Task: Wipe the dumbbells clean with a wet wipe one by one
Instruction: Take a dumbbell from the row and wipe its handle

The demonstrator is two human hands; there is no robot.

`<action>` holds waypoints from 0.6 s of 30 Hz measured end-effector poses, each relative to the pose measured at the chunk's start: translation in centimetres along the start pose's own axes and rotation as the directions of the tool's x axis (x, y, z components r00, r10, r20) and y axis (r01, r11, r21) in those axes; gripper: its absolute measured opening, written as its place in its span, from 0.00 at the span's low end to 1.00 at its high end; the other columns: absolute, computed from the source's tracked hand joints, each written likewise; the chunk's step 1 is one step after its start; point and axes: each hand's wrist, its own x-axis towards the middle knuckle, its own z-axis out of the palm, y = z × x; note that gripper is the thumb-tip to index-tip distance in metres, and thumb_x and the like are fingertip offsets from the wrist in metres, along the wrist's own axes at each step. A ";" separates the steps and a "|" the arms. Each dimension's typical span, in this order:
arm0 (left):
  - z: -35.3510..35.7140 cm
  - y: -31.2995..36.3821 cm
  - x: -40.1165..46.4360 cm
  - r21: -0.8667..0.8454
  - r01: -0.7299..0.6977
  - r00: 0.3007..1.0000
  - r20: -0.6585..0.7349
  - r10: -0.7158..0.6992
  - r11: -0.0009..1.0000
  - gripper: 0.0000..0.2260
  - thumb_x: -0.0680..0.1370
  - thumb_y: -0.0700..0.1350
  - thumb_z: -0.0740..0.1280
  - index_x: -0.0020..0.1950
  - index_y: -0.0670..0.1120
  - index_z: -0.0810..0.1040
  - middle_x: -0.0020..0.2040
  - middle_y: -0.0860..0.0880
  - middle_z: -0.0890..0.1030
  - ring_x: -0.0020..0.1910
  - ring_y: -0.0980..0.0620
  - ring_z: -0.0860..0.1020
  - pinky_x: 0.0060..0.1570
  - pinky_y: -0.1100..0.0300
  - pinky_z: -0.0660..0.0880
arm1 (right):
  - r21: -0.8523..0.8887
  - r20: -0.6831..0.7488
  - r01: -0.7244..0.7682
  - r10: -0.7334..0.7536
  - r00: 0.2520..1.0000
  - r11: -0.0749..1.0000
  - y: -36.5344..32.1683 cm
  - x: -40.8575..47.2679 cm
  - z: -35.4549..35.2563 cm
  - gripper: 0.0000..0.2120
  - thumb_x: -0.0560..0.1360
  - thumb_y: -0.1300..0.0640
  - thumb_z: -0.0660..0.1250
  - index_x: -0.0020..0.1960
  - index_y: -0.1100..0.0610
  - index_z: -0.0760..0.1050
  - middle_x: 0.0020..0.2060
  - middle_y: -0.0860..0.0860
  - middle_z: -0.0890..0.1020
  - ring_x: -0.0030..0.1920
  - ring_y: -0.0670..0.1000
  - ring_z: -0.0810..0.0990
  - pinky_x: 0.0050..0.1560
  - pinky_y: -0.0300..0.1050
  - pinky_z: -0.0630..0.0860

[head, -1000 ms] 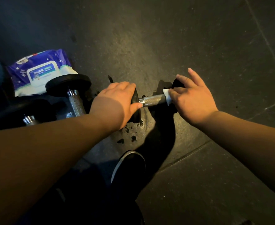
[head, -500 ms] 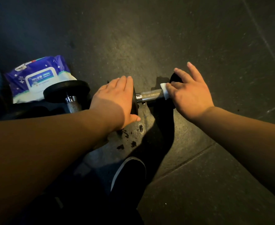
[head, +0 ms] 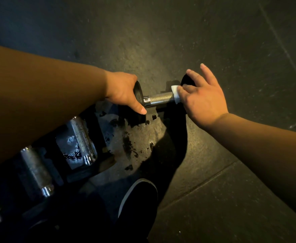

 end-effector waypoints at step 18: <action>5.9 2.1 -3.2 0.151 0.049 0.969 -0.245 -0.010 0.987 0.51 0.67 0.64 0.75 0.78 0.46 0.51 0.74 0.45 0.63 0.70 0.44 0.68 0.66 0.46 0.71 | 0.065 0.117 0.165 -0.172 0.978 0.984 -0.1 -0.2 0.0 0.21 0.77 0.56 0.58 0.68 0.54 0.74 0.53 0.50 0.83 0.55 0.57 0.82 0.79 0.56 0.47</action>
